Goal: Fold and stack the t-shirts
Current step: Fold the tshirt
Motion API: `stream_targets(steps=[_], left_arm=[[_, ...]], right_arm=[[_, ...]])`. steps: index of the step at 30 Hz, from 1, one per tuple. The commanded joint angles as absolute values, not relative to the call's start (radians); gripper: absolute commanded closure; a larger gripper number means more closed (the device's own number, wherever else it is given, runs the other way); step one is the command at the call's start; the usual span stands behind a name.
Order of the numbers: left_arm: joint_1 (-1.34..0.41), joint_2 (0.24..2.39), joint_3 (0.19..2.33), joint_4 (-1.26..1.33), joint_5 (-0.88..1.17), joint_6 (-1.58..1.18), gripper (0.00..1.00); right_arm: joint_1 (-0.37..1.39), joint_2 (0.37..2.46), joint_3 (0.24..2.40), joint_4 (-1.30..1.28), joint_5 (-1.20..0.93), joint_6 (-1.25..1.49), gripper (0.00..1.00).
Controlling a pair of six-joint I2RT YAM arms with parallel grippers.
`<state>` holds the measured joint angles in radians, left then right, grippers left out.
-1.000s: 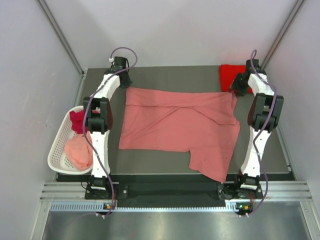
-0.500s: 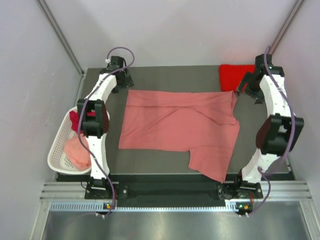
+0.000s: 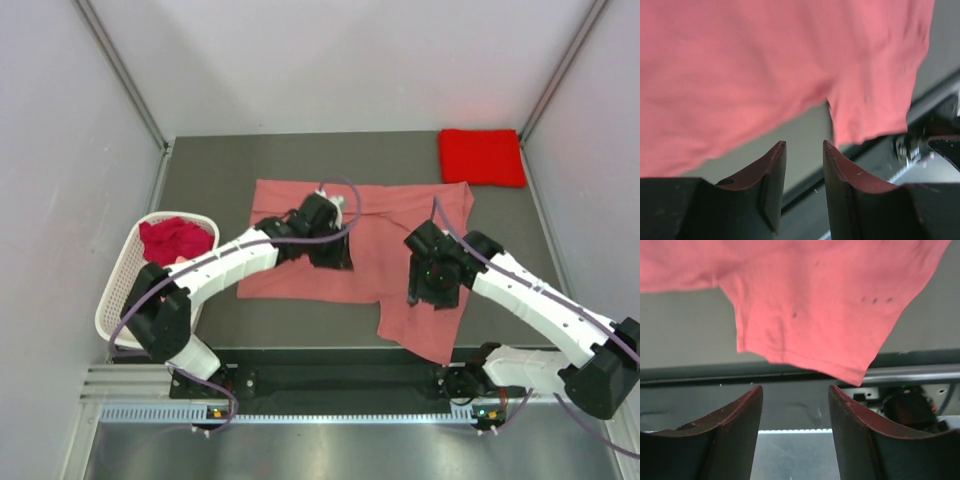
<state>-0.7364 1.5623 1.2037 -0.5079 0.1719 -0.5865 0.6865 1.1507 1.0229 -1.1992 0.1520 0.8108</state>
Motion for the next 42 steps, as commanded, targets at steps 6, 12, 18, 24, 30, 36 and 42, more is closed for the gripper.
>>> stream_targets(steps=[6,12,18,24,30,36,42], left_arm=[[-0.897,1.606,1.043,-0.239,0.336,-0.788,0.59],[-0.956,1.686,1.092,-0.248,0.310,-0.805,0.45],[-1.009,1.766,1.078,-0.209,0.305,-0.914,0.53],[-1.075,1.845,1.094,-0.204,0.287,-0.953,0.61],[-1.092,1.899,1.106,-0.183,0.291,-0.966,0.71],[-1.083,1.881,1.202,-0.302,0.180,-0.899,1.00],[-1.005,1.850,1.296,-0.405,0.089,-0.802,1.00]], right_arm=[[0.949,1.127,0.957,-1.223,0.187,1.143,0.44],[0.951,1.079,0.920,-1.219,0.198,1.158,0.43],[0.878,0.936,0.914,-1.241,0.209,1.170,0.44],[0.831,0.861,0.894,-1.241,0.199,1.137,0.44],[0.830,0.845,0.879,-1.243,0.193,1.140,0.45],[0.833,0.848,0.830,-1.177,0.140,1.150,0.45],[0.836,0.983,0.819,-1.102,0.133,1.094,0.45]])
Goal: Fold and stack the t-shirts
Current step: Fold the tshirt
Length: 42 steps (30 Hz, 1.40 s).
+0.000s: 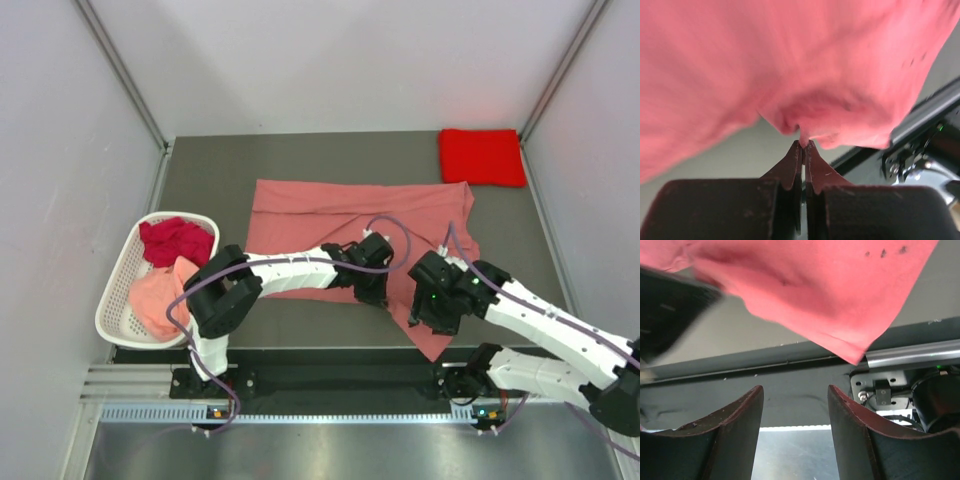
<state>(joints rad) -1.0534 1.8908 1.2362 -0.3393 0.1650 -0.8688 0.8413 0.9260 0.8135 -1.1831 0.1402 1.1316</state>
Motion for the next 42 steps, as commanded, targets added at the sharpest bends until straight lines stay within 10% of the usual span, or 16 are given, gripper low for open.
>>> stream_targets(steps=[1,42], left_arm=[[-0.980,1.859,1.304,-0.414,0.095,-0.787,1.00],[-0.825,1.964,1.344,-0.411,0.239,-0.741,1.00]], right_arm=[[0.836,1.003,0.825,-1.097,0.138,1.076,0.45],[0.876,1.419,0.700,-0.749,0.123,1.143,0.73]])
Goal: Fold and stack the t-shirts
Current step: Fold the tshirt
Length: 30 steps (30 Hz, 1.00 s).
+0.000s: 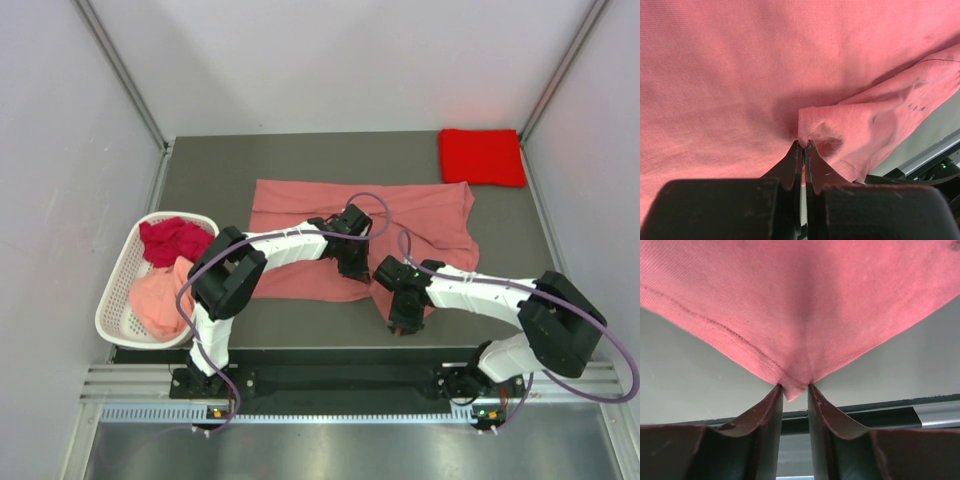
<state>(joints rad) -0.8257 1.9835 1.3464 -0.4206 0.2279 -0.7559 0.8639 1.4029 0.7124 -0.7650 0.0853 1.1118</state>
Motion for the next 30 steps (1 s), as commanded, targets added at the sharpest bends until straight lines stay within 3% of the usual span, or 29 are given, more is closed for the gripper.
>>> stream_targets(steps=[1,3,5,7,9,10,12,14,19,23,30], left_arm=[[-0.825,1.960,1.341,-0.410,0.239,-0.741,1.00],[-0.827,1.954,1.335,-0.408,0.241,-0.739,1.00],[-0.825,1.948,1.328,-0.407,0.241,-0.736,1.00],[-0.825,1.942,1.319,-0.410,0.245,-0.730,0.96],[-0.825,1.916,1.307,-0.422,0.239,-0.723,0.80],[-0.825,1.904,1.296,-0.431,0.224,-0.718,0.60],[-0.824,1.858,1.295,-0.481,0.210,-0.695,0.49],[-0.824,1.788,1.289,-0.564,0.186,-0.675,0.45],[-0.769,1.567,1.177,-0.730,0.098,-0.626,0.48],[-0.542,1.393,1.057,-0.866,0.010,-0.583,0.58],[-0.309,1.400,1.005,-0.919,-0.202,-0.534,0.62]], right_arm=[[0.876,1.419,0.699,-0.750,0.129,1.144,0.75],[0.876,1.417,0.698,-0.756,0.140,1.150,0.84],[0.874,1.410,0.701,-0.775,0.161,1.152,1.00],[0.876,1.382,0.709,-0.814,0.178,1.152,1.00],[0.876,1.355,0.725,-0.854,0.213,1.158,1.00],[0.876,1.327,0.733,-0.902,0.225,1.158,1.00],[0.876,1.289,0.745,-0.939,0.250,1.157,1.00],[0.876,1.240,0.750,-0.971,0.255,1.152,1.00],[0.876,1.172,0.761,-1.002,0.245,1.123,1.00],[0.874,1.154,0.788,-1.020,0.258,1.098,1.00],[0.874,1.135,0.793,-1.019,0.241,1.097,1.00]])
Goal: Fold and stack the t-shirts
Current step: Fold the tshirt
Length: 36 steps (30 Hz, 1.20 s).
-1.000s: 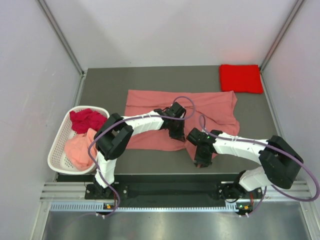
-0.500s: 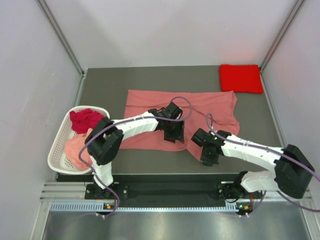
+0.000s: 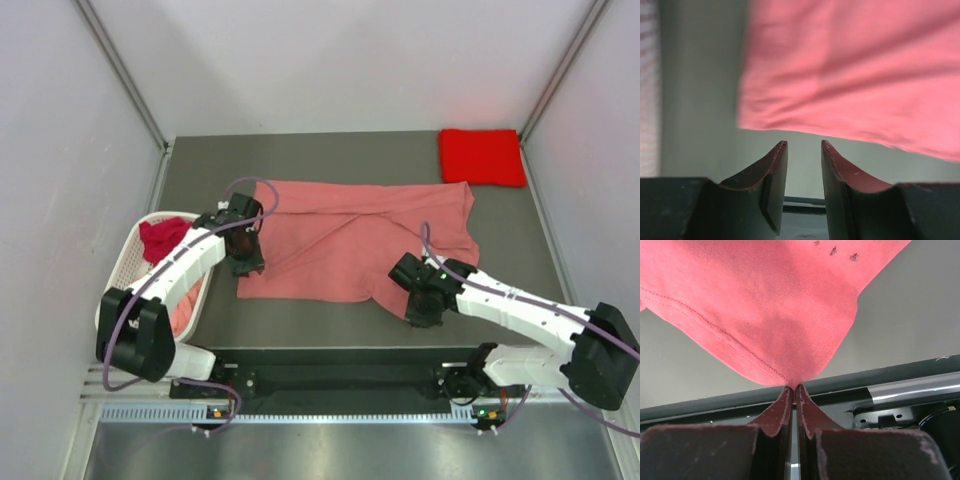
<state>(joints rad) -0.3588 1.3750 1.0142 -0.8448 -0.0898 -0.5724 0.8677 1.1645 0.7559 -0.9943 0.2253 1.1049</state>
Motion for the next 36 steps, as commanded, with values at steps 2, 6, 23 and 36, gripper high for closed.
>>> stream_targets(steps=[2,6,23,36], left_arm=[[-0.231,1.420,0.997,-0.914,-0.209,-0.538,0.62],[-0.196,1.448,0.979,-0.913,-0.176,-0.574,0.62],[-0.186,1.479,0.865,-0.844,-0.160,-0.727,0.57],[-0.186,1.555,0.827,-0.758,-0.175,-0.732,0.66]], right_arm=[[0.870,1.121,0.792,-1.022,0.239,1.101,1.00],[0.862,1.092,0.790,-1.045,0.238,1.118,1.00],[0.810,0.977,0.775,-1.100,0.245,1.109,1.00],[0.805,0.922,0.781,-1.132,0.253,1.109,1.00]])
